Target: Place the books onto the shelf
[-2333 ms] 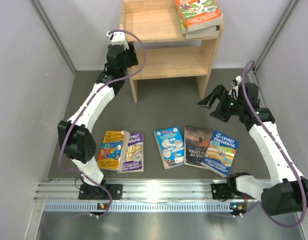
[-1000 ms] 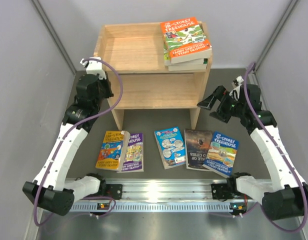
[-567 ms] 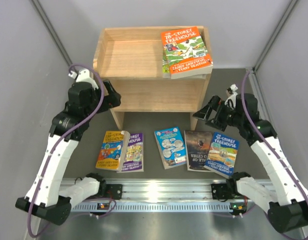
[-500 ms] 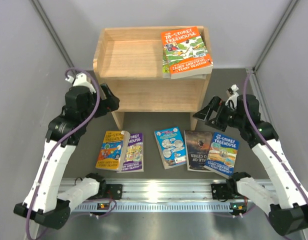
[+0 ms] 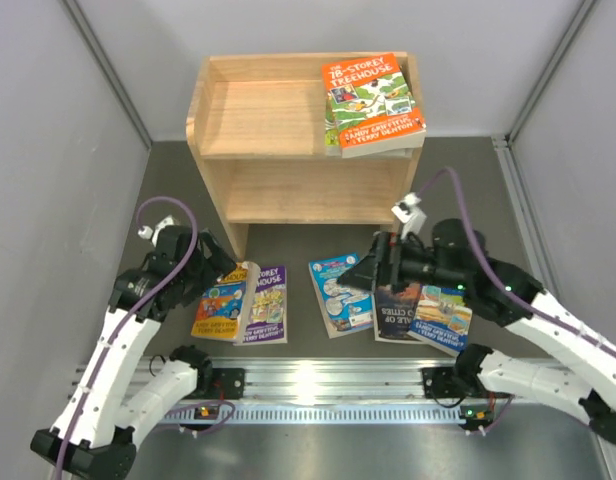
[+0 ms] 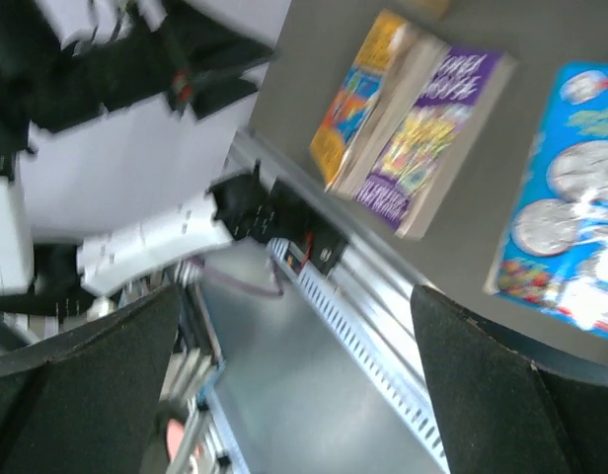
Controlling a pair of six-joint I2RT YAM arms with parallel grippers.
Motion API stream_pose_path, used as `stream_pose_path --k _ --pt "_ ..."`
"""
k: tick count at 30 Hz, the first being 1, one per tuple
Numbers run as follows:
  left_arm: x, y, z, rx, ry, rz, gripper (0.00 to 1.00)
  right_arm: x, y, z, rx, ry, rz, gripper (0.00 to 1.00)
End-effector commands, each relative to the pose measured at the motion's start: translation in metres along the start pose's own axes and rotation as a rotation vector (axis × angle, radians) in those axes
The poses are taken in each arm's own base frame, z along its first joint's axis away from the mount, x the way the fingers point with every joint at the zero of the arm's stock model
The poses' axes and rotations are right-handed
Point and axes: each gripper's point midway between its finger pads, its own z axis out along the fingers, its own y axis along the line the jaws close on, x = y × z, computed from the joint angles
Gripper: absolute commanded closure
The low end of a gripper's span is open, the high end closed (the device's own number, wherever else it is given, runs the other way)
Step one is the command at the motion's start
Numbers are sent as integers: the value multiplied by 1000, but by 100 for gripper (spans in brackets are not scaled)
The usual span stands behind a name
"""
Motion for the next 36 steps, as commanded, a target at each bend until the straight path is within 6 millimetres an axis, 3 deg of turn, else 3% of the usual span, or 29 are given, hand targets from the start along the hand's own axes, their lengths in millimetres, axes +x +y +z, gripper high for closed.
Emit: stream_pose_path --k 1,2,5,9,12,15,19,24,28,30,32,36 --pt "17 19 8 -71 32 -92 2 7 29 35 -26 -5 -29 0" --pt "21 18 14 -72 52 -94 1 15 41 42 -59 23 -39 0" --pt "46 26 34 -117 155 -115 2 33 45 74 -84 89 -27 0" --pt "47 34 50 -103 150 -182 2 57 30 119 -92 165 28 1" --pt "50 53 64 -134 201 -231 2 68 29 145 -120 201 62 0" --pt "29 80 76 -150 189 -351 2 73 36 165 -155 213 96 0" --pt "-2 95 81 -209 143 -336 2 80 35 182 -159 229 133 0" --pt "-25 114 99 -232 72 -422 2 93 14 208 -101 241 169 0" --pt "-31 140 117 -267 64 -441 2 96 12 230 -85 255 188 0" --pt "-38 153 122 -272 48 -480 2 103 -4 241 -17 272 196 0" --pt "-34 158 131 -268 84 -518 2 103 -8 247 8 273 196 0" --pt "-23 155 144 -233 149 -563 3 116 -39 258 121 277 210 0"
